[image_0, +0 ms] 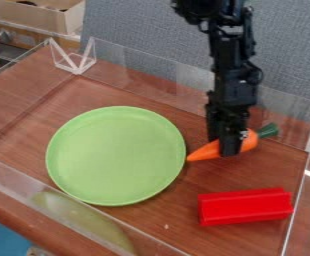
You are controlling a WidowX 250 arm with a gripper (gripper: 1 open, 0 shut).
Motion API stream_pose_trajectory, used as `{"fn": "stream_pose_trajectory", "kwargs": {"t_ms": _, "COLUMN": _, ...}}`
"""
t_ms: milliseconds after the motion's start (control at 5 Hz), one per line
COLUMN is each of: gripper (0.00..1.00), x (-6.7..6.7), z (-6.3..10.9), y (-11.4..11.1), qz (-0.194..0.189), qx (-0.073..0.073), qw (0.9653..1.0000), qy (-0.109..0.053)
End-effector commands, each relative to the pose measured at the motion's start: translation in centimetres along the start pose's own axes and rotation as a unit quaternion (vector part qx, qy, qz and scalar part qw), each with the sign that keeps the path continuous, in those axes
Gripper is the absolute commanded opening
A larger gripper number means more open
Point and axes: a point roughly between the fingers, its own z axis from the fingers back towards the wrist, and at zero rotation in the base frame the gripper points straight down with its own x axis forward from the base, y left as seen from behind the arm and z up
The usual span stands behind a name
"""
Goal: Put the carrot on the right side
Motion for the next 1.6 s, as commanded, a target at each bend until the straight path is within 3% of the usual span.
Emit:
{"fn": "stream_pose_trajectory", "kwargs": {"t_ms": 0, "gripper": 1.00, "x": 1.8, "z": 2.5, "y": -0.3, "qz": -0.031, "qx": 0.029, "qw": 0.9989, "qy": -0.020}}
{"fn": "stream_pose_trajectory", "kwargs": {"t_ms": 400, "gripper": 1.00, "x": 0.9, "z": 5.0, "y": -2.6, "qz": -0.041, "qx": 0.077, "qw": 0.9959, "qy": -0.024}}
{"fn": "stream_pose_trajectory", "kwargs": {"t_ms": 600, "gripper": 1.00, "x": 0.5, "z": 6.4, "y": -3.7, "qz": -0.035, "qx": 0.109, "qw": 0.9930, "qy": -0.029}}
{"fn": "stream_pose_trajectory", "kwargs": {"t_ms": 800, "gripper": 1.00, "x": -0.3, "z": 6.0, "y": -4.2, "qz": 0.019, "qx": 0.134, "qw": 0.9899, "qy": -0.044}}
{"fn": "stream_pose_trajectory", "kwargs": {"t_ms": 1000, "gripper": 1.00, "x": -1.0, "z": 6.0, "y": -4.5, "qz": 0.084, "qx": 0.162, "qw": 0.9806, "qy": -0.071}}
{"fn": "stream_pose_trajectory", "kwargs": {"t_ms": 1200, "gripper": 1.00, "x": -0.5, "z": 6.4, "y": -4.3, "qz": 0.125, "qx": 0.182, "qw": 0.9705, "qy": -0.096}}
{"fn": "stream_pose_trajectory", "kwargs": {"t_ms": 1400, "gripper": 1.00, "x": 0.0, "z": 5.8, "y": -3.9, "qz": 0.159, "qx": 0.181, "qw": 0.9640, "qy": -0.113}}
